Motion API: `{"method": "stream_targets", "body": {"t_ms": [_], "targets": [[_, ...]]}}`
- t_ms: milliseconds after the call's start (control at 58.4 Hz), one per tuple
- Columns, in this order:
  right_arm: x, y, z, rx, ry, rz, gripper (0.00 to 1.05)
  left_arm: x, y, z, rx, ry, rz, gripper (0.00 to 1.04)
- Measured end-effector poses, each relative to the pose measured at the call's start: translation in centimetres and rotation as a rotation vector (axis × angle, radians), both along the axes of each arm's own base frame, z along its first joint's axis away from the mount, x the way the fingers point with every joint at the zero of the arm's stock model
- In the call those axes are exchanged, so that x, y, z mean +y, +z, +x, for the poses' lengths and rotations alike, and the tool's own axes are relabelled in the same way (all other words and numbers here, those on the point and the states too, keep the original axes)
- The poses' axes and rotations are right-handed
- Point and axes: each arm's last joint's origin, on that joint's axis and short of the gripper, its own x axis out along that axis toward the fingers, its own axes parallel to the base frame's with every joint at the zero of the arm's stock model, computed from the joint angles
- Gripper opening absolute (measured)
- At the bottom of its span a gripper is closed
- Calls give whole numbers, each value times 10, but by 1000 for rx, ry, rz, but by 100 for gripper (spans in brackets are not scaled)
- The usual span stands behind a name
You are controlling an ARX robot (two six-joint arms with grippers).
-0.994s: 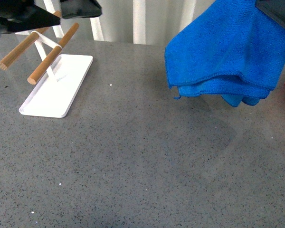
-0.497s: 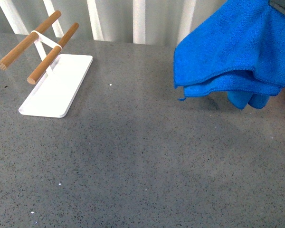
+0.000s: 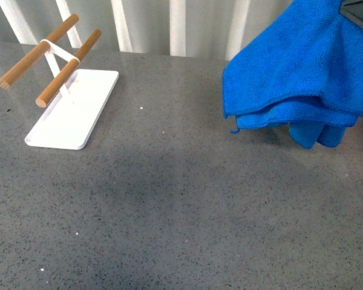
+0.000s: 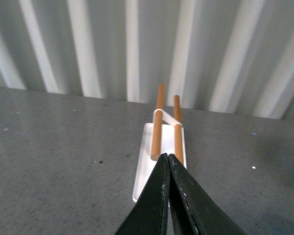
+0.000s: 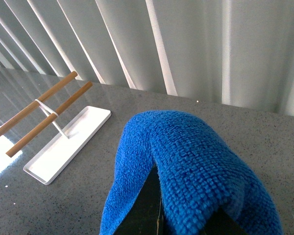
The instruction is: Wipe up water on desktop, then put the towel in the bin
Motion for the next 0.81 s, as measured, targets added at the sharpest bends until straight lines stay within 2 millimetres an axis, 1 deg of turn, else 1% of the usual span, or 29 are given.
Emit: {"method": "stream_targets", "body": {"t_ms": [103, 188, 617, 805], "targets": [[0, 0, 0, 3, -1, -2, 3, -3, -2, -7, -2, -20, 0, 3], [0, -1, 0, 3, 0, -6, 3, -4, -8, -11, -15, -23, 0, 3], [-8, -4, 0, 30, -42, -35, 3, -4, -3, -28, -31, -20, 1, 3], [-8, -6, 0, 48, -50, -46, 3, -4, -2, -34, -34, -20, 1, 3]]}}
